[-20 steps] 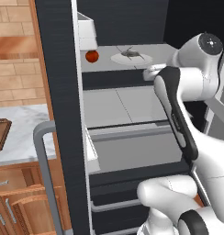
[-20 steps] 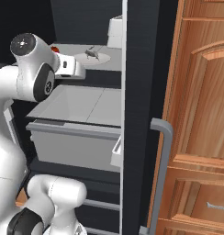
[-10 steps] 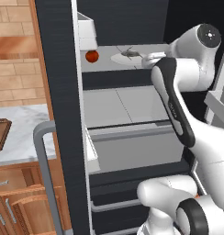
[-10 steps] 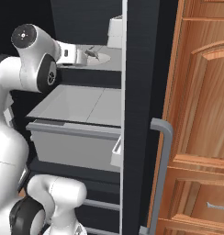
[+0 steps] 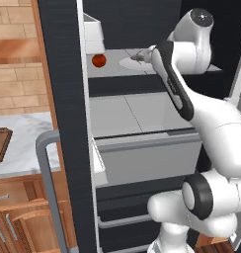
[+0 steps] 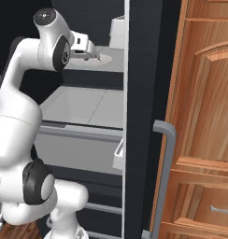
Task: Retrieve the fish from the fridge and place it on the cutting board.
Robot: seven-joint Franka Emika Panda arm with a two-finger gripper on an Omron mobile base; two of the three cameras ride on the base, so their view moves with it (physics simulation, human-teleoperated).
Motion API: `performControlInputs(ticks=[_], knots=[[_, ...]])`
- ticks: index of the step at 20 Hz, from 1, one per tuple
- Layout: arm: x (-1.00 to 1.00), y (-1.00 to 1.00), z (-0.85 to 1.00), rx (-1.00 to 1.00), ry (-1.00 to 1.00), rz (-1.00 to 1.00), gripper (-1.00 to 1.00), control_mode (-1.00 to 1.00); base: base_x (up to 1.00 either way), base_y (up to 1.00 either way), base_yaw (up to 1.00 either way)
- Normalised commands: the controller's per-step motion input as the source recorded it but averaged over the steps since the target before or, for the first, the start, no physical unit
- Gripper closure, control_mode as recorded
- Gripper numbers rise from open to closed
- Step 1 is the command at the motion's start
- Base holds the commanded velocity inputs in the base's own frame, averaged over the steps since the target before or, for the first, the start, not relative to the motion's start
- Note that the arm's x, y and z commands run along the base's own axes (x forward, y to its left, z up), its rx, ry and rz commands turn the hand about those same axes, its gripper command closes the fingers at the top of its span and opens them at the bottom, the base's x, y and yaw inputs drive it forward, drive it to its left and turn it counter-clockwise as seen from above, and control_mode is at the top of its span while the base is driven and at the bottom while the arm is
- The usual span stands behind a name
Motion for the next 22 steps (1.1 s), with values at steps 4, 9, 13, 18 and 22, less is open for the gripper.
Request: performControlInputs(ticks=[4, 9, 13, 18, 22], knots=[[0.50, 0.00, -0.03, 0.00, 0.02, 0.00, -1.00, -1.00, 0.00, 0.00, 0.00], [0.41, 0.00, -0.24, 0.00, -0.01, 0.00, -1.00, -1.00, 0.00, 0.00, 0.00], [0.43, 0.00, -0.27, 0.00, 0.00, 0.00, -1.00, -1.00, 0.00, 0.00, 0.00], [0.57, -0.02, -0.18, 0.00, 0.03, 0.00, -1.00, -1.00, 0.00, 0.00, 0.00], [0.69, -0.14, -0.04, 0.00, 0.12, 0.00, -1.00, -1.00, 0.00, 0.00, 0.00]])
